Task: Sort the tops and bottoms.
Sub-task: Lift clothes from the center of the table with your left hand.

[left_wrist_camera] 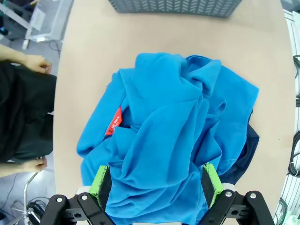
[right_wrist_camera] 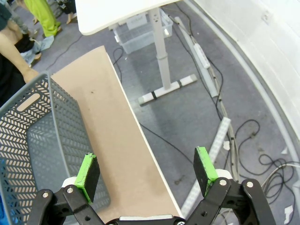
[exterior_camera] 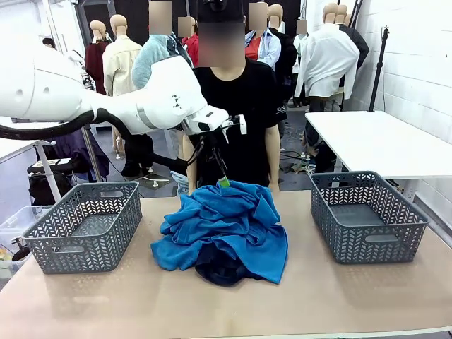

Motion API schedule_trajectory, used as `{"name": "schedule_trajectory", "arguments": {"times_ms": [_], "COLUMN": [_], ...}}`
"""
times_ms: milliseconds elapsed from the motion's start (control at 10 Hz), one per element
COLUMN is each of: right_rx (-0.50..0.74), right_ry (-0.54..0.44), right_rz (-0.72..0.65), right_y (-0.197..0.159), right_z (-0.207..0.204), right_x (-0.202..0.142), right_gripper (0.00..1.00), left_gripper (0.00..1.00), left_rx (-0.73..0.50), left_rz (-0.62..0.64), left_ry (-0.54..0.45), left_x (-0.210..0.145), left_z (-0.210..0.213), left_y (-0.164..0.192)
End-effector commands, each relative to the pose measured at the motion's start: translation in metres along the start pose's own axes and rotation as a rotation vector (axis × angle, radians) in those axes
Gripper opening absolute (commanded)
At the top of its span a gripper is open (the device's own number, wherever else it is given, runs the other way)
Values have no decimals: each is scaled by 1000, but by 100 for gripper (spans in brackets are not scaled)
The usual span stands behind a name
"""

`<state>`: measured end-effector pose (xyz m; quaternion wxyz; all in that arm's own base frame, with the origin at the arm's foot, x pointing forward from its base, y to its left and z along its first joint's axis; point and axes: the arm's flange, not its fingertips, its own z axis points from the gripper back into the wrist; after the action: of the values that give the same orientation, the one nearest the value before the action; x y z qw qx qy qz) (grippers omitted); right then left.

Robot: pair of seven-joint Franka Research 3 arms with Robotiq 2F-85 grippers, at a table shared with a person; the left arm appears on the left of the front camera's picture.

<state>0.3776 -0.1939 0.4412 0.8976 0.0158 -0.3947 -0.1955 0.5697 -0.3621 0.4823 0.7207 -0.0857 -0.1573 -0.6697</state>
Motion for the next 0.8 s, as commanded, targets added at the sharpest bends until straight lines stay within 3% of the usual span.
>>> {"name": "schedule_trajectory", "arguments": {"times_ms": [0, 400, 500, 700], "right_rx": [-5, -5, -5, -5], "right_ry": [3, 3, 3, 3], "right_rz": [-22, -22, -22, -22], "right_y": [3, 3, 3, 3], "right_z": [0, 0, 0, 0], "right_x": [0, 0, 0, 0], "right_gripper": [100, 100, 100, 100], "left_gripper": [100, 100, 96, 56], "left_rx": [-52, -65, -58, -56], "left_rz": [31, 51, 52, 34], "left_ry": [-9, -3, -3, -5], "left_x": [2, -5, -7, -5], "left_z": [-4, -23, -22, -19], "left_y": [5, 7, 8, 5]}}
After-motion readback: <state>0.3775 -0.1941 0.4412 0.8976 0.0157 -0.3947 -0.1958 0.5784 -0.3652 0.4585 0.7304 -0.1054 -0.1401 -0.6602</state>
